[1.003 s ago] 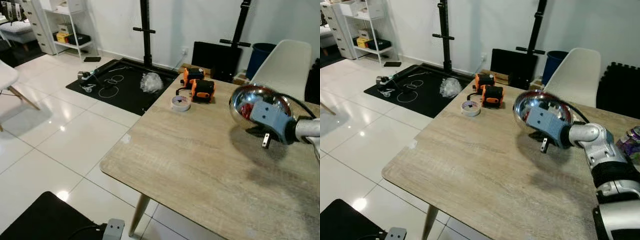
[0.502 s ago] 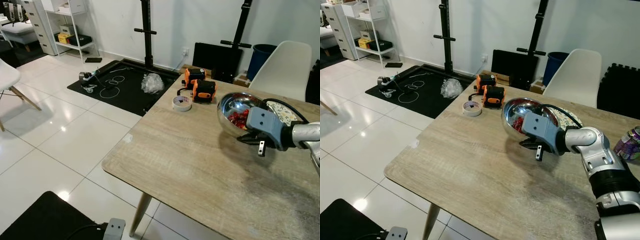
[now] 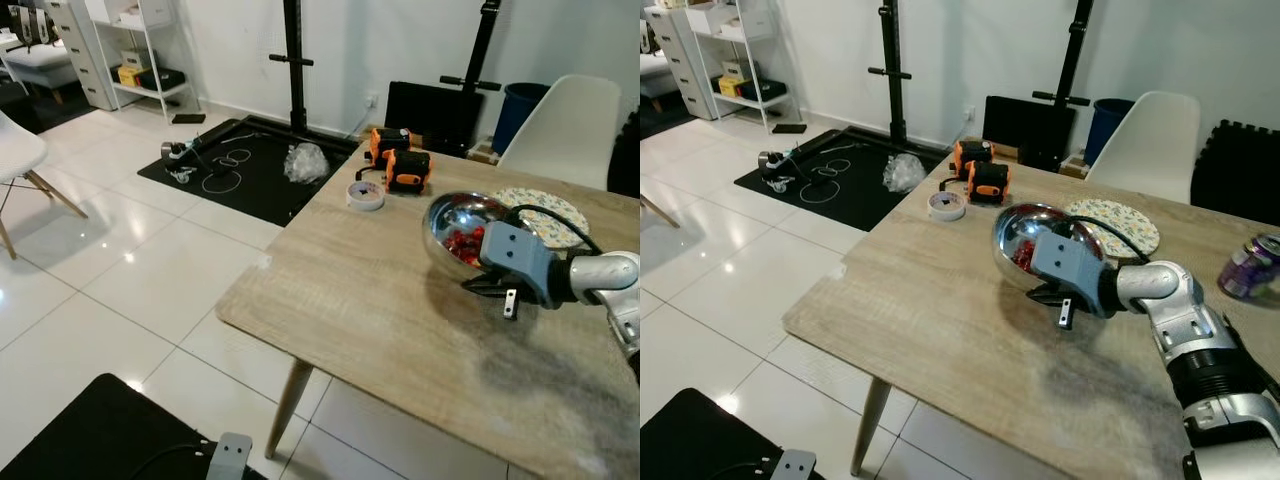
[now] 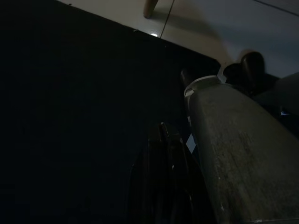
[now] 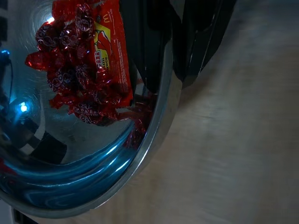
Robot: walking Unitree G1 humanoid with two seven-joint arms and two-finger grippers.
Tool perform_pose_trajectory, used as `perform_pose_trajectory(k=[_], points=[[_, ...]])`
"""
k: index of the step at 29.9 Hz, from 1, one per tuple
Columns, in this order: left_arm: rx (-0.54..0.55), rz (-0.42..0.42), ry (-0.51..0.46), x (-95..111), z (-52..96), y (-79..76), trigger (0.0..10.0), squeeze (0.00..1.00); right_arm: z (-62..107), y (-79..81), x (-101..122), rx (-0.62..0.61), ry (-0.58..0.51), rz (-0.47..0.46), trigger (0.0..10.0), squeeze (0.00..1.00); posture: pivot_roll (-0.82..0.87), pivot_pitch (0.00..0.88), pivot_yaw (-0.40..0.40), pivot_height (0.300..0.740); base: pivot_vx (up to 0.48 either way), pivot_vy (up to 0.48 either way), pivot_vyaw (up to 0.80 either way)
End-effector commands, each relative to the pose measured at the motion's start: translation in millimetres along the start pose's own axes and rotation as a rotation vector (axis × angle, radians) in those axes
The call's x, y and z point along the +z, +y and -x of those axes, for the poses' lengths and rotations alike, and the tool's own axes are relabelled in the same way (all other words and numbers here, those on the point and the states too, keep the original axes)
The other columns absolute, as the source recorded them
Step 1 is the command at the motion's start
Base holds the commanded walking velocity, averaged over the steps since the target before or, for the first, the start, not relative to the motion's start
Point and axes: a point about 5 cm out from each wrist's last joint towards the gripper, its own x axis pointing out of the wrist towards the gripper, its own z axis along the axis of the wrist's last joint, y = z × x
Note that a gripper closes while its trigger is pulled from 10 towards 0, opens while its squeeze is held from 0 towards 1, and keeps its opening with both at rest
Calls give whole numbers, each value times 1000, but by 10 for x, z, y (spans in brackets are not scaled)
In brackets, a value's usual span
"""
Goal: Restocking fridge
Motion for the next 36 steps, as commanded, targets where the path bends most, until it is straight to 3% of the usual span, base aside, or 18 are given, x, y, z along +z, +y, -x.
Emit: perform_pose_trajectory(k=[1,16,36], points=[[4,-22,75,-196,24,16,10000,0,-7,-1,66,-12,-24,16,10000,0,-69,0,-16,740,-326,0,0],[3,-23,76,-196,24,8,10000,0,-38,87,82,16,-38,4,10000,0,-72,0,-16,740,-329,0,0],[4,-33,76,-200,27,29,10000,0,-69,306,203,128,-133,-26,10000,0,-73,0,-10,740,-329,0,0]])
